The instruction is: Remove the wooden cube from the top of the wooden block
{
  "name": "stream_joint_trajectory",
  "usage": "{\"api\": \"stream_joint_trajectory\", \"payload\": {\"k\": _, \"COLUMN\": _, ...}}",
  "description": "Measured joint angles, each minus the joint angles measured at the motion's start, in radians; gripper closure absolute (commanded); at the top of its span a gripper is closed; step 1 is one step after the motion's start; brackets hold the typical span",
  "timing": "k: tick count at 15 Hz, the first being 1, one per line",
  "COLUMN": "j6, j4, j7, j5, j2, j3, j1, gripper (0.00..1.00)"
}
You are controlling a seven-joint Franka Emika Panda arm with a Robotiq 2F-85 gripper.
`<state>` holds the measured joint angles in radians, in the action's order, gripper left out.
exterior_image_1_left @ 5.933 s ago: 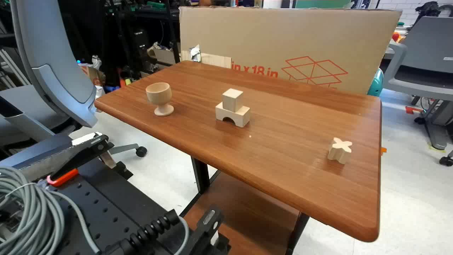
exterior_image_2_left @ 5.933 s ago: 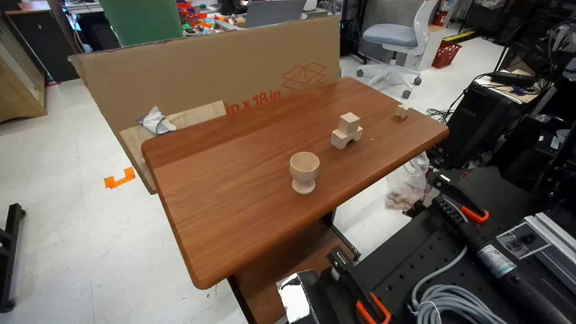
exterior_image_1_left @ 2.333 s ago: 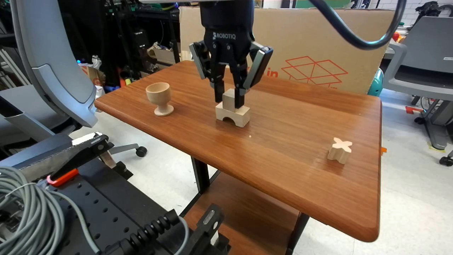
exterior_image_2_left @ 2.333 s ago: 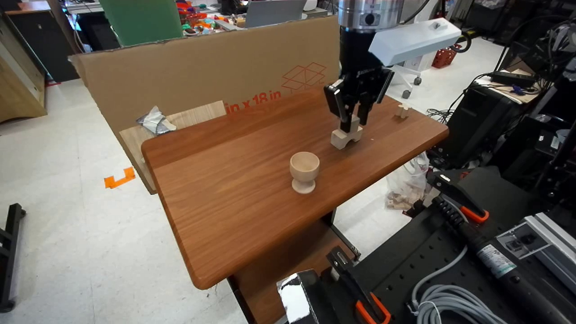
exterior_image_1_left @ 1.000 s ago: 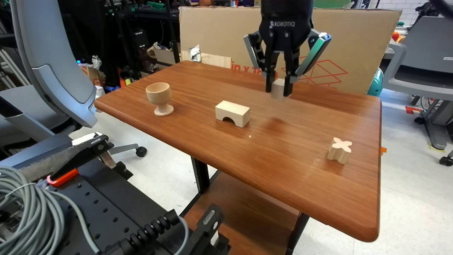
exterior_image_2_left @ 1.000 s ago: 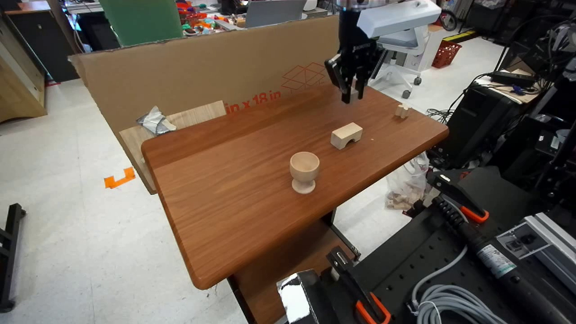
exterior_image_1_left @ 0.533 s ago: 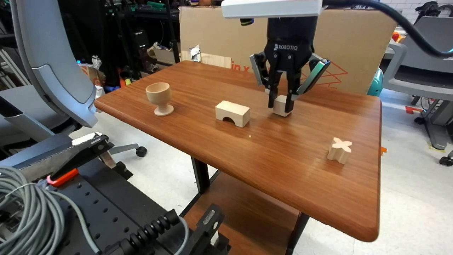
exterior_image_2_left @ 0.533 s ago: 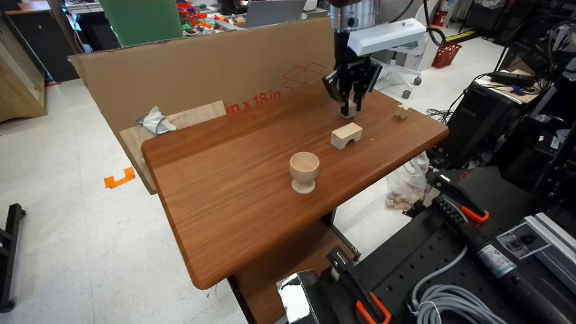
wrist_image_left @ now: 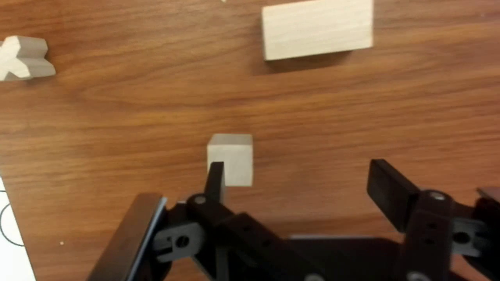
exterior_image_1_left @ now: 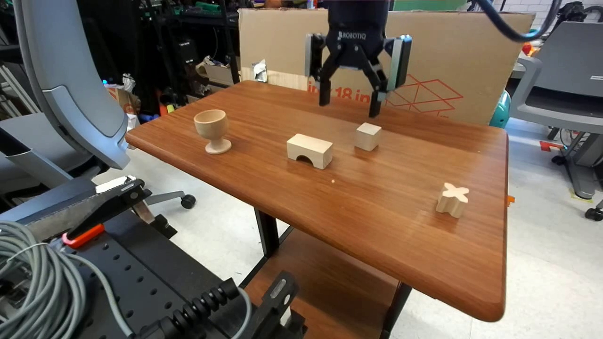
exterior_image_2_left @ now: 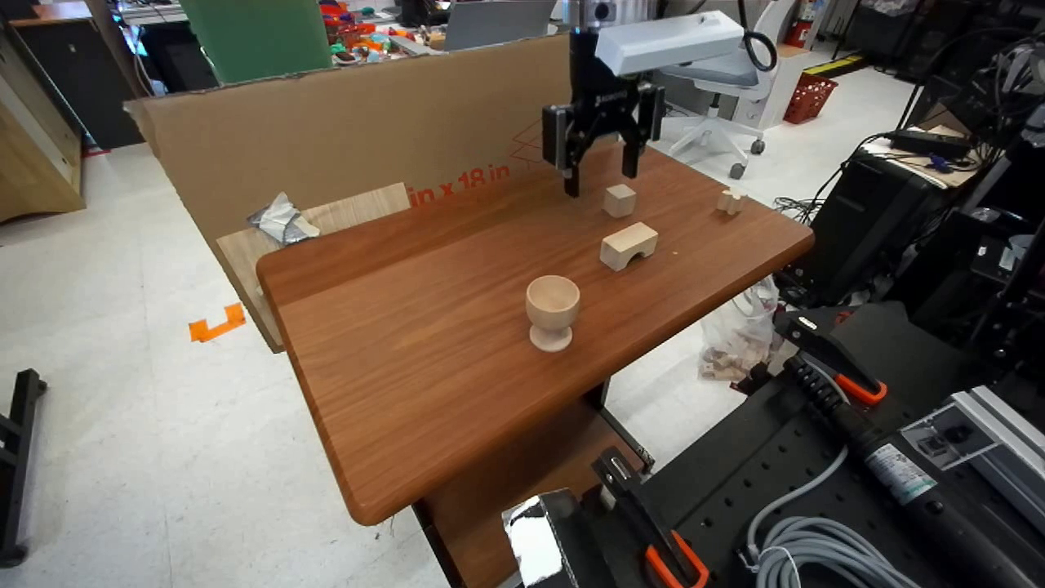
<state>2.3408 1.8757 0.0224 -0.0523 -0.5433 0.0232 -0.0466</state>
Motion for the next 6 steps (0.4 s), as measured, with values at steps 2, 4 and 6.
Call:
{"api": "stream_joint_trajectory", "payload": {"k": 2, "j6": -0.008, "j4": 0.032, "j7": -0.006, "j5": 0.026, "j2": 0.077, "j3": -0.028, "j1": 0.002, "gripper": 0.00}}
{"api": "stream_joint_trajectory", "payload": {"k": 4, "j6": -0.031, "j4": 0.069, "j7": -0.005, "j5": 0.059, "j2": 0.171, "j3": -0.049, "j1": 0.005, "gripper": 0.00}}
{"api": "stream_joint_trajectory", "payload": {"k": 6, "j6": -0.053, "j4": 0.105, "j7": 0.002, "j5": 0.071, "j2": 0.262, "j3": -0.054, "j1": 0.009, "gripper": 0.00}}
